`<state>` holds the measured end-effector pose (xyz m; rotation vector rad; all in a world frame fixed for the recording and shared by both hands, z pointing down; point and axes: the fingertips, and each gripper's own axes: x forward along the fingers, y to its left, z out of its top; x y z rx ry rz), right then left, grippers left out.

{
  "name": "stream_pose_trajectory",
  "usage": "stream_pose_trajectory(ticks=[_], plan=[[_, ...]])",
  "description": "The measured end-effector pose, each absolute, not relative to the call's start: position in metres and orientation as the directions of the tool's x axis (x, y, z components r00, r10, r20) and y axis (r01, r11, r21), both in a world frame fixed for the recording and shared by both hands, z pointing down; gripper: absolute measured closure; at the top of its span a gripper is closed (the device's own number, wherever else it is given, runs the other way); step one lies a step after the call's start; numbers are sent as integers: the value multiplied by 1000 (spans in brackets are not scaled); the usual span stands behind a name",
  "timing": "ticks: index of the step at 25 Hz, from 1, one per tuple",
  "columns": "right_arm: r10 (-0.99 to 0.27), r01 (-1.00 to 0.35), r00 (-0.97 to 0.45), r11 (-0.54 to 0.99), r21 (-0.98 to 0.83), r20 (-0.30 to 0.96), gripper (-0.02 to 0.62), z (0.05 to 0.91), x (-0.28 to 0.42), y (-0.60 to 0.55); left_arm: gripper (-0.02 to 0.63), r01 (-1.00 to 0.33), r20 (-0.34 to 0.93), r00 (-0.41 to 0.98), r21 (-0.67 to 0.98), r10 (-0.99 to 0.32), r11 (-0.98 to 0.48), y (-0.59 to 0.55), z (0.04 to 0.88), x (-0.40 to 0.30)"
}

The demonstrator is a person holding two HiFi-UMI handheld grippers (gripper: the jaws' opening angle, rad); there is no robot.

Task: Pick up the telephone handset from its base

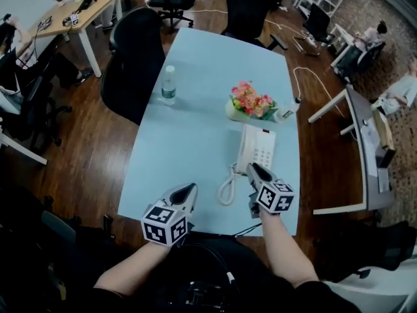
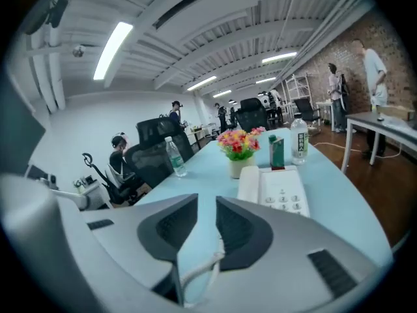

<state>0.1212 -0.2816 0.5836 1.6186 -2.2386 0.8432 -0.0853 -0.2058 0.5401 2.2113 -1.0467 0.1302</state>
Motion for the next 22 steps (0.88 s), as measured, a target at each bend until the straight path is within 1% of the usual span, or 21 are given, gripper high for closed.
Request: stream_pose_trajectory(ticks=[3,4,6,13,20,22], plan=[[-786,-955,-275,159,-248,554,351,598,138,-327,615,-738,350,623,560,-700,-376,-207,541,-105],[-785,-965,-246,143,-220,569,314,604,143,-341,615,-748,353,602,564,-716,-350,-208,543,-113],[-773,-979,-192,112,-168,605,281,620,154,-365,615,-768,367,562,565,-741,-302,-209,549,-126],[-662,-993,-111,46,-107,741,281,682,156,-399,615,-798,414,493,565,-765,-208,-197,563,-143],[-651,-999,-12,33,13,759,282,691,156,-399,615,-796,425,496,570,-757,-202,-190,565,-137],[-653,-1000,-13,17,-3,757,307,690,156,-400,614,-797,420,497,567,-759,-208,-192,563,-138]])
